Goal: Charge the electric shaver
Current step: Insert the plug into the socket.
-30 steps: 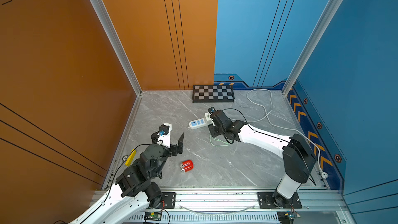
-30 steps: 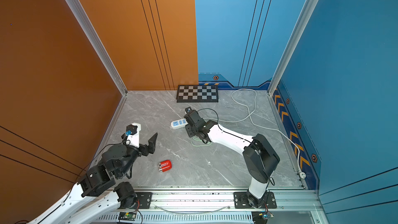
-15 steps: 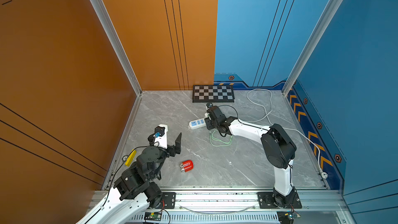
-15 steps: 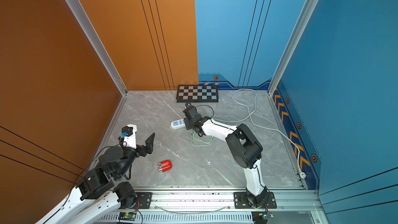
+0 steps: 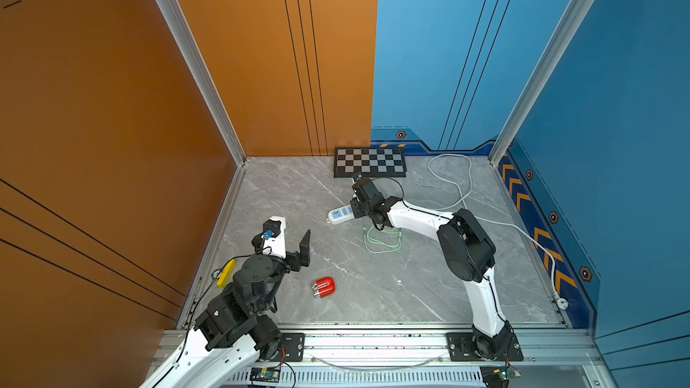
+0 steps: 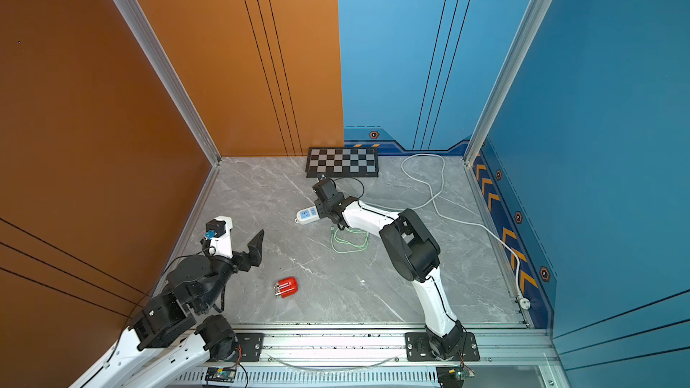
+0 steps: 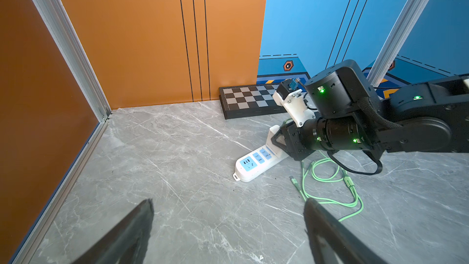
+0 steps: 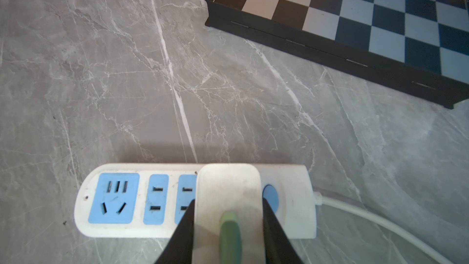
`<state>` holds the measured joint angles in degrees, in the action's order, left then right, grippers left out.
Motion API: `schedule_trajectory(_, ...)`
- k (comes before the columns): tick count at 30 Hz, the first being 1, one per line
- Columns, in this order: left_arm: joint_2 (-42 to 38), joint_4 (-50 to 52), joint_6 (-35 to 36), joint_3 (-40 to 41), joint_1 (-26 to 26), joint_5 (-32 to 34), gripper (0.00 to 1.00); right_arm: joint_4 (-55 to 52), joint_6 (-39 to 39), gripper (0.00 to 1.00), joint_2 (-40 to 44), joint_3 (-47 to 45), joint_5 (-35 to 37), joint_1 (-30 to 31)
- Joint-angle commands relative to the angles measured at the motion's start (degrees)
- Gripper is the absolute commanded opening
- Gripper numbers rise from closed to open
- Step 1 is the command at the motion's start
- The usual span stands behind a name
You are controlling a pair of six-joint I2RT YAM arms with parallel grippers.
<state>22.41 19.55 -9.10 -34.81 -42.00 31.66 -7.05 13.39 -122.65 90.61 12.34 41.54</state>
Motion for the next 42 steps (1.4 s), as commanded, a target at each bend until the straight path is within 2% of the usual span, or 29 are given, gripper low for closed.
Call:
schedule_trajectory(1, -0.5, 1.4, -0.7, 0.6, 0.9, -0.2, 0.93, -3.1, -0.5, 0.25, -1.7, 2.4, 2.5, -0.3)
schedule_trajectory(11, -1.2, 2.5, -0.8, 0.4, 1.8, -0.9, 0.93, -10.0, -3.4, 0.14, -6.9, 6.0, 5.5, 0.9)
schedule_trajectory(23, -3.9, 5.1, -1.4, 0.6, 2.6, -0.9, 0.93, -18.3, -3.4, 0.12, -11.2, 9.0, 0.6, 0.6)
schedule_trajectory(31, -5.1, 7.6, -1.7, 0.2, 2.5, -1.9, 0.93, -26.8, -6.5, 0.1, -12.5, 12.0, -3.9, -0.1)
schedule_trajectory(35, -4.6, 8.4, -1.6, -0.7, 2.5, -2.7, 0.94, -30.8, -7.7, 0.1, -14.2, 15.6, -4.4, 0.0)
schedule_trajectory(42, -5.0, 9.7, -2.0, -1.2, 2.6, -2.9, 0.93, -31.5, -6.8, 0.08, -14.8, 14.5, -4.2, 0.6)
